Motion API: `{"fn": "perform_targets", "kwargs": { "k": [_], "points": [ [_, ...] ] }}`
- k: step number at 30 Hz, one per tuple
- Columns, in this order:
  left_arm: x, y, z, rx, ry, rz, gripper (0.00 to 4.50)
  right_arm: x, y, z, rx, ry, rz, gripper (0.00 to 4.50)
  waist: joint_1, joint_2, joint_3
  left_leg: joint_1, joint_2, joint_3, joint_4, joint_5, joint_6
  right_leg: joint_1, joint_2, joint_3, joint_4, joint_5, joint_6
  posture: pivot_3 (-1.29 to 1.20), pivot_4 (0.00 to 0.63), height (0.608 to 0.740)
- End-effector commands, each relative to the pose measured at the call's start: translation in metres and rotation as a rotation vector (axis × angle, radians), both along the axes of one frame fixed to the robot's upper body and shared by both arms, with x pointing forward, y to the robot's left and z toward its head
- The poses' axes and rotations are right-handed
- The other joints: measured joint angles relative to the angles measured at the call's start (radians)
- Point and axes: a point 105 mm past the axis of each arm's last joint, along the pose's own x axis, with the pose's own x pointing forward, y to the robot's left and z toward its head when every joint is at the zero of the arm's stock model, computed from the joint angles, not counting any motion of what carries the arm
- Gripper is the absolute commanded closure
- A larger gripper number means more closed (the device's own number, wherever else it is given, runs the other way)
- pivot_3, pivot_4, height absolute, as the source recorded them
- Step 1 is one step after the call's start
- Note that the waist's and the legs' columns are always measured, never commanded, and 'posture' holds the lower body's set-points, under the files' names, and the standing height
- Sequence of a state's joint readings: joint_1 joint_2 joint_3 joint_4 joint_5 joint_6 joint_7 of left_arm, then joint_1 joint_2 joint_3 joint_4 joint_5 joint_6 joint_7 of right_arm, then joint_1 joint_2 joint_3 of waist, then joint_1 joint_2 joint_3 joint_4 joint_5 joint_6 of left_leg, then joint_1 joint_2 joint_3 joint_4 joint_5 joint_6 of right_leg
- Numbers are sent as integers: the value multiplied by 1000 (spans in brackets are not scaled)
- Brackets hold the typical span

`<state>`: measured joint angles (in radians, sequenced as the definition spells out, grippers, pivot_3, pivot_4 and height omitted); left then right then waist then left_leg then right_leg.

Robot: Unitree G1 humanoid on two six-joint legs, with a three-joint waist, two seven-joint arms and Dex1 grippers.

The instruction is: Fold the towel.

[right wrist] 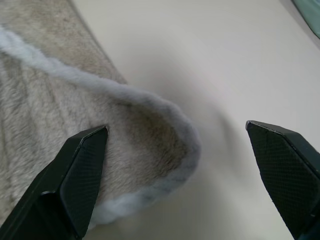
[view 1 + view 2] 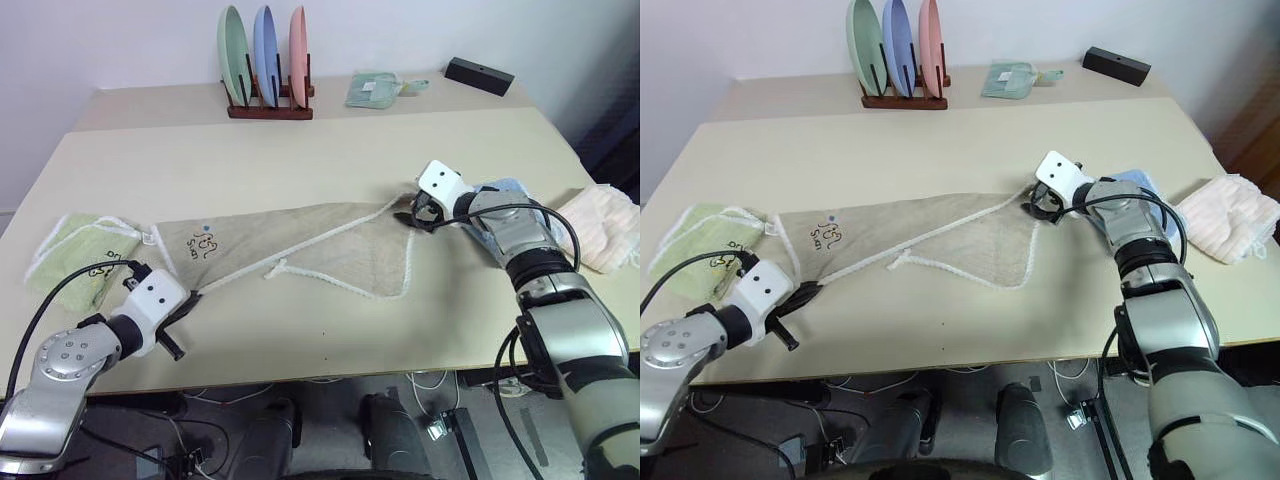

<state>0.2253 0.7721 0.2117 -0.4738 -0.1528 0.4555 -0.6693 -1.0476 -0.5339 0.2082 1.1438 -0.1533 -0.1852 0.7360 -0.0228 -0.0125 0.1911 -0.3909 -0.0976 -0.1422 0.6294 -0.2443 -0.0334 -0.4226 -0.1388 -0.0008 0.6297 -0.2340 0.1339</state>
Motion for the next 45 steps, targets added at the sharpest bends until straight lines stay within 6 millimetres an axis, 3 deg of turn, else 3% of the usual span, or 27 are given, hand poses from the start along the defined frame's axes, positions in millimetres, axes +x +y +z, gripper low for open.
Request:
{"fn": "perform_targets", "kwargs": {
  "k": [1, 7, 8, 13, 15, 17, 18, 20, 22, 24, 26, 28, 30, 33, 36, 40, 45],
  "points": [
    [0, -2, 8, -1, -30, 0, 4500, 4, 4, 15, 13, -38, 13, 1208, 0, 0, 0, 0, 1, 0, 0, 0, 0, 0, 1, 0, 0, 0, -1, 0, 150, 737],
    [-4, -3, 6, -10, -17, 6, 4500, 4, 3, 18, 24, -47, 25, 4257, 0, 0, 0, 0, 5, 2, 0, 0, -1, -2, 5, 1, 0, 2, -3, 0, 150, 737],
    [-4, -2, 6, -7, -17, 6, 4500, 4, 3, 21, 22, -62, 28, 4433, -1, 0, 0, 0, 6, 3, 0, 0, -1, -2, 5, 1, 0, 2, -4, 0, 150, 737],
    [12, 4, 18, -3, -82, 25, 4500, 7, 0, 54, 0, -181, 38, 4433, -1, 1, 1, 0, 6, 3, 0, 0, -1, -2, 6, 1, 0, 3, -5, 0, 150, 737],
    [32, 10, 33, 11, -162, 51, 4500, 11, -2, 75, -5, -250, 22, 4433, 4, 2, 1, 0, 6, 3, 0, 1, -2, -3, 6, 1, 0, 3, -5, 0, 150, 737],
    [64, 21, 61, 18, -285, 112, 4500, 14, -6, 106, -19, -349, -11, 4433, 7, 2, 2, 0, 5, 2, 0, 2, -4, -3, 6, 1, 1, 4, -6, 0, 150, 737],
    [82, 30, 83, 16, -375, 157, 4500, 16, -7, 127, -17, -415, -34, 4433, 9, 2, 2, -1, 5, 2, 0, 2, -5, -3, 7, 0, 0, 5, -7, 0, 150, 737],
    [104, 40, 114, 2, -486, 216, 4500, 16, -9, 154, -12, -496, -59, 4433, 5, 2, 2, -1, 5, 2, 0, 3, -6, -4, 9, 0, 0, 7, -7, 0, 150, 737],
    [125, 55, 171, -56, -666, 298, 4500, 11, -7, 196, 15, -622, -70, 4433, 3, 1, 2, -1, 5, 2, 0, 4, -7, -4, 9, 0, 1, 8, -7, 0, 150, 737],
    [131, 64, 211, -99, -777, 327, 4500, 4, -6, 224, 25, -707, -58, 4433, 0, 1, 3, -2, 6, 2, 0, 7, -12, -6, 10, 0, 0, 8, -7, 0, 150, 737],
    [130, 68, 228, -107, -814, 315, 4500, -3, -4, 239, 39, -743, -23, 4433, -20, 1, 2, -3, 6, 3, -1, 6, -14, -7, 10, 1, -1, 8, -7, 0, 150, 737],
    [125, 69, 231, -95, -803, 278, 4500, -11, 0, 245, 55, -744, 44, 4433, -31, 1, 2, -3, 6, 5, -2, 4, -13, -7, 9, 0, -1, 7, -6, 0, 150, 737],
    [116, 68, 223, -83, -766, 228, 4500, -20, 4, 238, 47, -706, 148, 4433, -45, 1, 2, -2, 6, 7, -3, 2, -11, -8, 8, 0, -1, 7, -5, 0, 150, 737],
    [94, 61, 195, -86, -659, 135, 4500, -35, 8, 209, 25, -593, 294, 4433, -53, 1, 2, -2, 7, 8, -3, 1, -9, -9, 7, 1, 0, 7, -5, 0, 150, 737],
    [69, 52, 157, -95, -505, 71, 4500, -53, 7, 167, 14, -426, 386, 4433, -48, 1, 3, -2, 8, 8, 0, 0, -7, -9, 7, 1, 0, 7, -5, 0, 150, 737],
    [27, 40, 112, -125, -287, 20, 4500, -95, 0, 111, 34, -133, 463, 4433, -29, 3, 3, -3, 9, 7, 1, -2, -3, -10, 7, 1, 1, 7, -5, 0, 150, 737],
    [-11, 39, 93, -180, -115, 33, 4500, -145, -11, 70, 56, 170, 491, 4433, -2, 2, 4, -2, 10, 7, 2, -3, -2, -8, 6, 1, 0, 6, -5, 0, 150, 737]
  ]
}}
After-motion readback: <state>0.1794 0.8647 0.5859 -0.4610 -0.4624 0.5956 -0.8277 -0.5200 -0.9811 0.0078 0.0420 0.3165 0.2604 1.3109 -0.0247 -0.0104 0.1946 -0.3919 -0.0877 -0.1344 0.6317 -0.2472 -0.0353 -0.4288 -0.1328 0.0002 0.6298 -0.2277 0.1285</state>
